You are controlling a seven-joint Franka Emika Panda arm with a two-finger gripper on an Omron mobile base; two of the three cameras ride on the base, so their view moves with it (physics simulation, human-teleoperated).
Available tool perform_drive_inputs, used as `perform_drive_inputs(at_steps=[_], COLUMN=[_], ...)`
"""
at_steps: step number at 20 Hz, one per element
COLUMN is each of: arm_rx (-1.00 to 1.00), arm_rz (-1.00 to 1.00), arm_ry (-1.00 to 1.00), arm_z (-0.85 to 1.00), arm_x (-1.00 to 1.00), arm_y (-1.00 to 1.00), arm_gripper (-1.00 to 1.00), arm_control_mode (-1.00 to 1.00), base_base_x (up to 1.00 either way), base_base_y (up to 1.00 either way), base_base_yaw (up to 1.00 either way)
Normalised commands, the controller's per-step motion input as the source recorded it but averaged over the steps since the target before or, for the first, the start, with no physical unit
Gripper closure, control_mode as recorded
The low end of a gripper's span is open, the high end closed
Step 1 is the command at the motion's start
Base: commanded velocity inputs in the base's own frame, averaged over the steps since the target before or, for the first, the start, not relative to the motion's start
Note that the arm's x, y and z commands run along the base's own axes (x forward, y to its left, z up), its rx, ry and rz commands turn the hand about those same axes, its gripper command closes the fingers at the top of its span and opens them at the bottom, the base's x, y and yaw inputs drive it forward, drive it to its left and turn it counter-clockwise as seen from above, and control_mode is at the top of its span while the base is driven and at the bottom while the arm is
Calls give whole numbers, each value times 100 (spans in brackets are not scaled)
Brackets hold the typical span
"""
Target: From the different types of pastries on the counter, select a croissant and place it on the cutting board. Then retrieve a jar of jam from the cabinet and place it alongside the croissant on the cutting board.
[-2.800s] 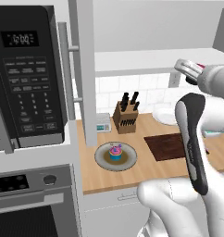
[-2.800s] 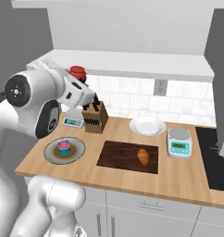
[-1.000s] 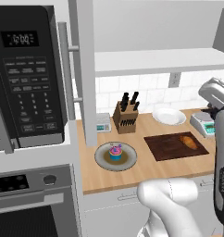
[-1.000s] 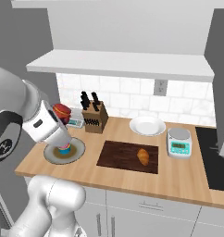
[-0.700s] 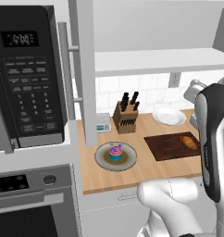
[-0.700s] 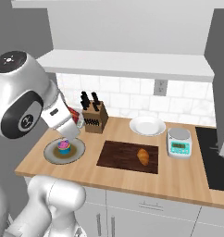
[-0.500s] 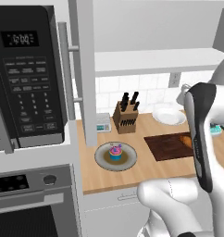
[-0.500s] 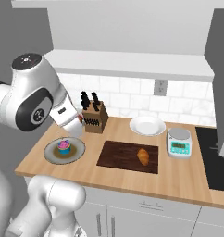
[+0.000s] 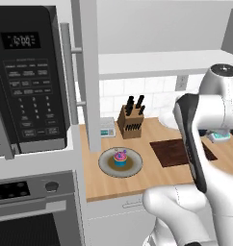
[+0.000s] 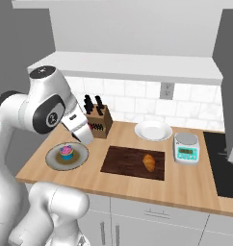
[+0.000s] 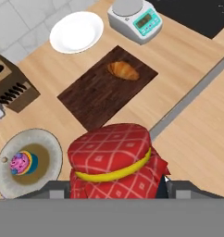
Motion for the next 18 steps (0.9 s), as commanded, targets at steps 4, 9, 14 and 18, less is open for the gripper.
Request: perform_drive_inputs(at_steps=[4,9,14,18], arm_rx=[-5,0,0,-6], arm_rz=[0,0,0,0], arm_ry=[0,0,0,-2], arm_z=[-40,-9,0,-11], arm_x=[9,0,18,46], arm_y=[0,-6,-19,-16], arm_gripper=[100,100,100,100], arm_control_mode=[-100,-100,-100,-100], base_base_x=[0,0,0,0], base_base_y=[0,0,0,0], base_base_yaw=[0,0,0,0])
